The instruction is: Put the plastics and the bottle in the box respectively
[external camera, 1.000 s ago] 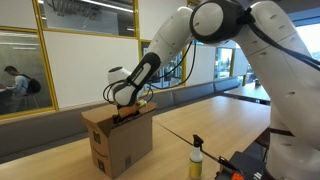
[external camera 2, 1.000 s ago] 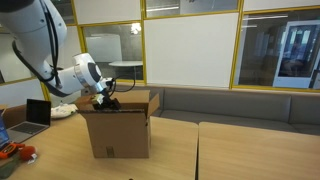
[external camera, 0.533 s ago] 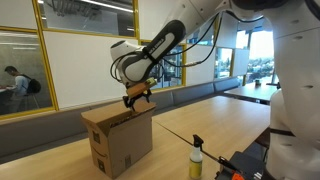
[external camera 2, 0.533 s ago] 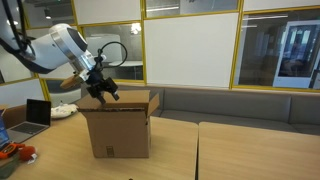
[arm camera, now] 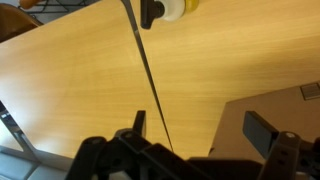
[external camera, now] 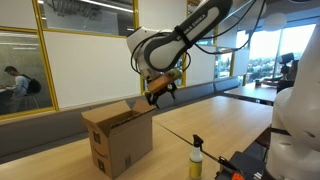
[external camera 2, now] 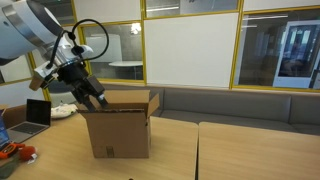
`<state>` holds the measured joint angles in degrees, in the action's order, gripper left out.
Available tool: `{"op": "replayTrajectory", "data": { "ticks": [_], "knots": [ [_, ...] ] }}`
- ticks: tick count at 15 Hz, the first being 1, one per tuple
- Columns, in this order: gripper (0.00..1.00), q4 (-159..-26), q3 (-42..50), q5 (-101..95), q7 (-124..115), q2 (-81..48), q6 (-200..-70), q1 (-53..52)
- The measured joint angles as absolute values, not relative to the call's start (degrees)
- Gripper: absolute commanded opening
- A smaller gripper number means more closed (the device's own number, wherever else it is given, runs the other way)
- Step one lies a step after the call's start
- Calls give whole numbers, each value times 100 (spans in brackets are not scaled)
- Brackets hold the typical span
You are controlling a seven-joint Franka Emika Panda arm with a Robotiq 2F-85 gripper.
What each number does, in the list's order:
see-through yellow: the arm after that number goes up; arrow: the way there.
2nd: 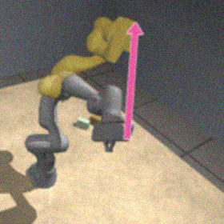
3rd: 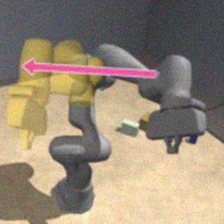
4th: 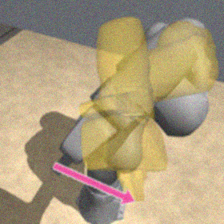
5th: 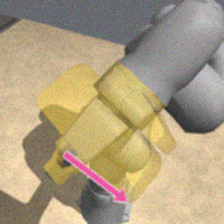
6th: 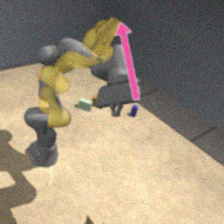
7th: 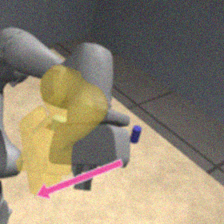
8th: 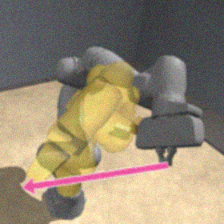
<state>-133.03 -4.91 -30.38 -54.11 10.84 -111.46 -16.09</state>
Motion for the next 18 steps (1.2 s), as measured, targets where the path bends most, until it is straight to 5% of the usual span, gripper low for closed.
{"op": "replayTrajectory", "data": {
  "ticks": [10,18],
  "knots": [
    [100,-15518,-458,-2578,-5407,2628,-12031,-460],
    [100,-15884,84,-2308,-4539,2064,-14092,552]
  ]
}}
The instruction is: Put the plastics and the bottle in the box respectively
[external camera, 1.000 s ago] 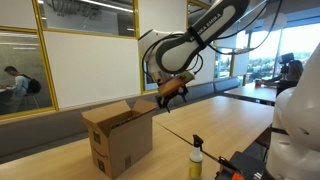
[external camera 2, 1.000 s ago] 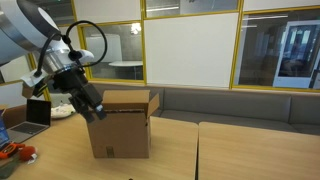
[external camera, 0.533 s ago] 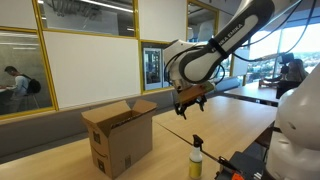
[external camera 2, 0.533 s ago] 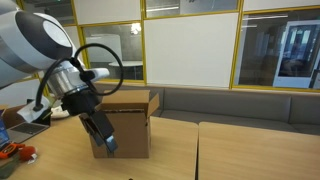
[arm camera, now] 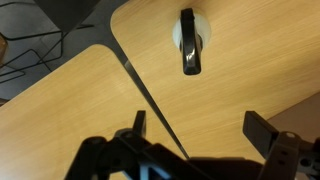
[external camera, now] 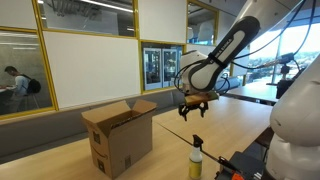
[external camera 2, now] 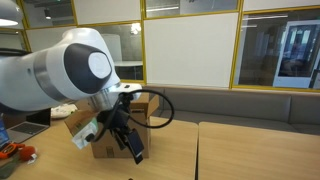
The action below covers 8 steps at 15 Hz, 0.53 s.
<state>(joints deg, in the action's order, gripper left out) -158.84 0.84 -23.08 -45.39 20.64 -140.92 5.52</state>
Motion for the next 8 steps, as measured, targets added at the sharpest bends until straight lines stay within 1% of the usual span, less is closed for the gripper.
{"op": "replayTrajectory", "data": {
  "ticks": [3,8],
  "knots": [
    [100,-15882,192,-1908,-4170,1617,-14522,730],
    [100,-15878,257,-1042,-3608,1034,-14731,767]
  ]
}}
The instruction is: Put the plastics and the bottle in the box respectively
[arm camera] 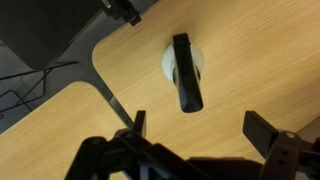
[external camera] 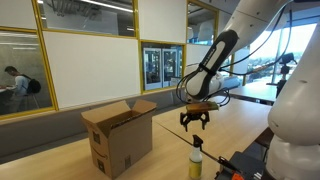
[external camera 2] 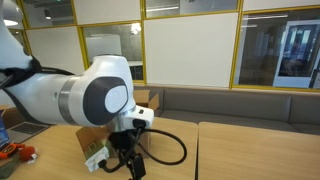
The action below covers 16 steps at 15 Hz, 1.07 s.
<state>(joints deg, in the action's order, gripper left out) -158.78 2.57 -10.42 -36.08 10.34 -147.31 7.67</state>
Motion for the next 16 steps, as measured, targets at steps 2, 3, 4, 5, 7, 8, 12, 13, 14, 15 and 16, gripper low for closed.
{"op": "replayTrajectory", "data": {
  "ticks": [2,3,4,5,7,8,12,13,14,15,16],
  "knots": [
    [100,-15875,257,-744,-3419,880,-14789,766],
    [100,-15872,257,-607,-3329,819,-14797,765],
    [100,-15871,257,-479,-3240,767,-14801,764],
    [100,-15869,257,-369,-3167,723,-14805,764],
    [100,-15867,258,-168,-3016,646,-14818,764],
    [100,-15867,258,-70,-2918,609,-14840,764],
    [100,-15866,267,290,-2370,448,-15043,750],
    [100,-15866,269,411,-2190,398,-15094,745],
    [100,-15865,272,535,-2008,346,-15130,741],
    [100,-15865,276,634,-1846,296,-15157,739],
    [100,-15865,281,743,-1673,248,-15185,737]
  ]
}}
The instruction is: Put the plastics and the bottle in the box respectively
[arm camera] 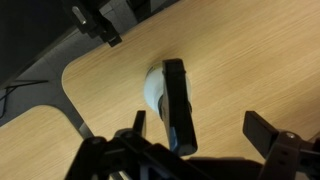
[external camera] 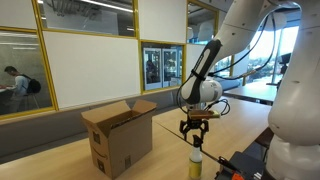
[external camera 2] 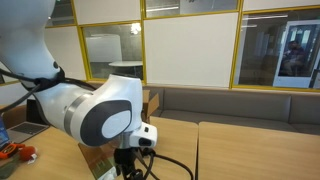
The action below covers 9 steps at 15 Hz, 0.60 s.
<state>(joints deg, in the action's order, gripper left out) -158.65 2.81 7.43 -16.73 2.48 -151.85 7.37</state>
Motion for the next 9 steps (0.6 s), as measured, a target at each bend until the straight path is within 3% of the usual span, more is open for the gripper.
{"op": "replayTrajectory", "data": {
  "ticks": [9],
  "knots": [
    [100,-15864,399,1211,-609,-84,-15339,734]
  ]
}}
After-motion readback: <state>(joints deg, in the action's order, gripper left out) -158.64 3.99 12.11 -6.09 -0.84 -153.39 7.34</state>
